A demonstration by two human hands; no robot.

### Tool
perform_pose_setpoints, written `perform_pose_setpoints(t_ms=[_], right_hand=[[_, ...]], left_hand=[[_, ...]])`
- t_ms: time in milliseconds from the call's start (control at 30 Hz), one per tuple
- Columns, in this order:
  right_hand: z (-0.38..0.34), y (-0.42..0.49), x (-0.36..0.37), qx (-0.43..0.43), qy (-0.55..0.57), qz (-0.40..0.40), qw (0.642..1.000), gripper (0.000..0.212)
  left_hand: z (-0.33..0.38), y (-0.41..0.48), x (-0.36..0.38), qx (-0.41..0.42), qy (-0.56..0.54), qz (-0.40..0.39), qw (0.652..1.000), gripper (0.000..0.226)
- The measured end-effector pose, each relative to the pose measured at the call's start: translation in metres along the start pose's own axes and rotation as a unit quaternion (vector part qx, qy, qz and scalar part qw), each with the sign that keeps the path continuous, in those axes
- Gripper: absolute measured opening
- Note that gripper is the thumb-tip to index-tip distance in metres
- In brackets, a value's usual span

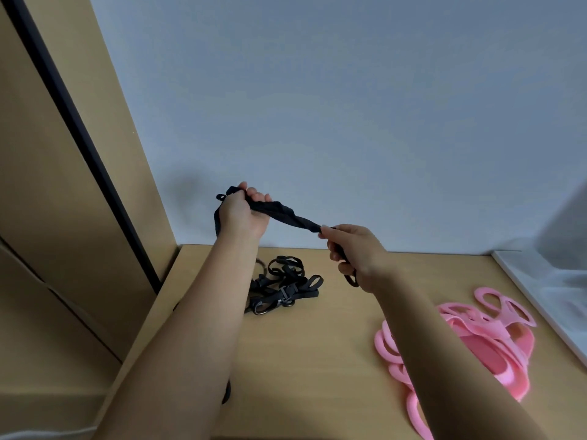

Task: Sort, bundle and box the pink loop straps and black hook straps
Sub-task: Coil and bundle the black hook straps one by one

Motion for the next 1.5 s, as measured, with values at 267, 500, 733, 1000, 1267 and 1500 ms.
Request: perform_pose_setpoints(t_ms=[267, 500, 733, 1000, 1267, 1500], right_hand=[[0.002, 0.002, -0.024, 0.023, -0.078, 0.083, 0.993, 0.034], [-0.033, 0.008, -0.036, -0.062, -0.083, 0.073, 0.992, 0.035], [-0.075, 0.019, -0.013, -0.144, -0.278, -0.016, 0.950, 0.029], [-0.082, 0.021, -0.003, -0.177, -0.354, -0.042, 0.917, 0.024], [-0.111, 0.001, 0.008, -0.270, -0.327, -0.051, 0.904, 0.013], [-0.126, 0.010, -0.056, -0.239, -0.070, 0.089, 0.964, 0.009]], left_hand=[[0.008, -0.006, -0.015, -0.013, -0.068, 0.012, 0.998, 0.047], [-0.015, -0.013, -0.042, -0.071, -0.049, -0.031, 0.996, 0.026], [-0.066, -0.032, -0.066, -0.334, 0.385, -0.081, 0.857, 0.119], [-0.022, -0.034, -0.007, 0.123, 0.633, -0.014, 0.765, 0.032], [-0.052, -0.047, 0.036, 0.125, 0.630, -0.245, 0.726, 0.017], [-0.029, -0.025, 0.036, 0.212, 0.653, -0.158, 0.710, 0.025]])
Point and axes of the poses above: each hand's wrist, its own y-axis towards the middle knuckle, its own x-axis out of the palm, z = x × y, the point moved 5 cm from there along y, towards the middle knuckle, and after that the axes turned 4 degrees about z, right-handed, at the moved point
